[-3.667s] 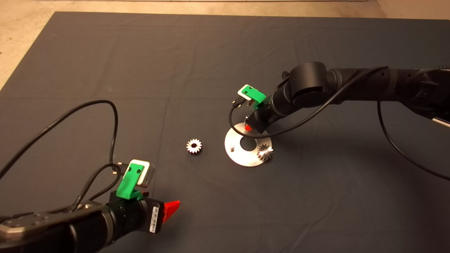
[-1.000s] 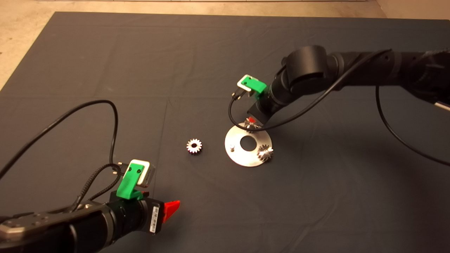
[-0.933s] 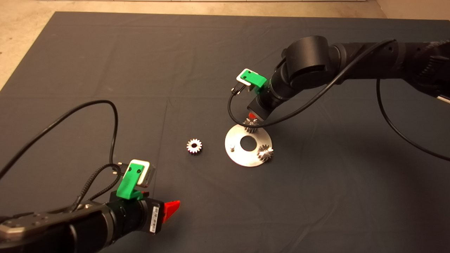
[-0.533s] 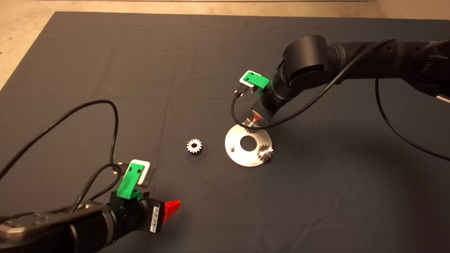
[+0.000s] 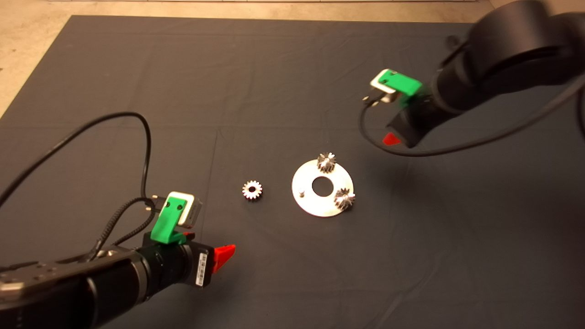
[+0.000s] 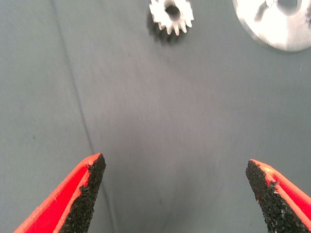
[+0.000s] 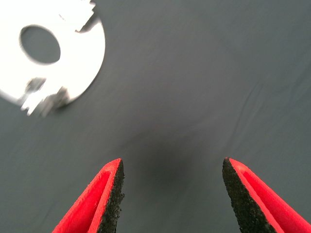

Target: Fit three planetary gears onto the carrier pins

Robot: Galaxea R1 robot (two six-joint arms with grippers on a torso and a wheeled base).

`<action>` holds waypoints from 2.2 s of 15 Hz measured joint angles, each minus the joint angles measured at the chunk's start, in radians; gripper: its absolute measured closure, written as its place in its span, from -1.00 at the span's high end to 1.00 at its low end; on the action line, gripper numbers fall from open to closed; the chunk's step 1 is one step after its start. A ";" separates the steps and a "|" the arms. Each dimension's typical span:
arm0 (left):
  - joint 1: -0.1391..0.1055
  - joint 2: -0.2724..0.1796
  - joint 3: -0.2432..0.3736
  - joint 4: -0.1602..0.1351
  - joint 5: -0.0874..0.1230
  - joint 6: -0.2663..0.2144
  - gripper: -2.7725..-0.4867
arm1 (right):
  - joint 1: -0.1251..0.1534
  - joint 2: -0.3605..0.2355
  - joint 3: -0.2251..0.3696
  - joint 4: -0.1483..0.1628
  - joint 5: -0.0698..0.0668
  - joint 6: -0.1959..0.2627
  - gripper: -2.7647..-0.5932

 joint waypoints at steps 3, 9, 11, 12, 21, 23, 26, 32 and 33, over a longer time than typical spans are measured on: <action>-0.008 0.025 0.000 -0.083 0.016 0.080 0.38 | 0.038 -0.114 0.252 0.075 0.012 0.109 -0.10; -0.068 0.053 -0.001 -0.237 0.061 0.228 0.38 | 0.058 -0.266 0.380 0.130 0.004 0.198 0.19; -0.081 0.080 -0.022 -0.269 0.063 0.275 0.38 | 0.035 -0.295 0.384 0.132 0.004 0.205 0.26; -0.091 0.108 -0.050 -0.291 0.063 0.313 0.38 | 0.015 -0.314 0.387 0.135 0.004 0.208 0.30; -0.147 0.267 -0.300 -0.478 0.062 0.553 0.38 | -0.130 -0.365 0.390 0.142 0.004 0.215 0.32; -0.163 0.289 -0.324 -0.515 0.062 0.567 0.38 | -0.158 -0.364 0.390 0.141 0.004 0.215 0.32; -0.221 0.315 -0.360 -0.547 0.062 0.575 0.38 | -0.197 -0.360 0.390 0.139 0.004 0.215 0.32; -0.269 0.335 -0.401 -0.574 0.062 0.617 0.38 | -0.213 -0.342 0.389 0.137 0.004 0.215 0.32; -0.275 0.336 -0.404 -0.575 0.062 0.620 0.38 | -0.213 -0.341 0.389 0.137 0.004 0.215 0.32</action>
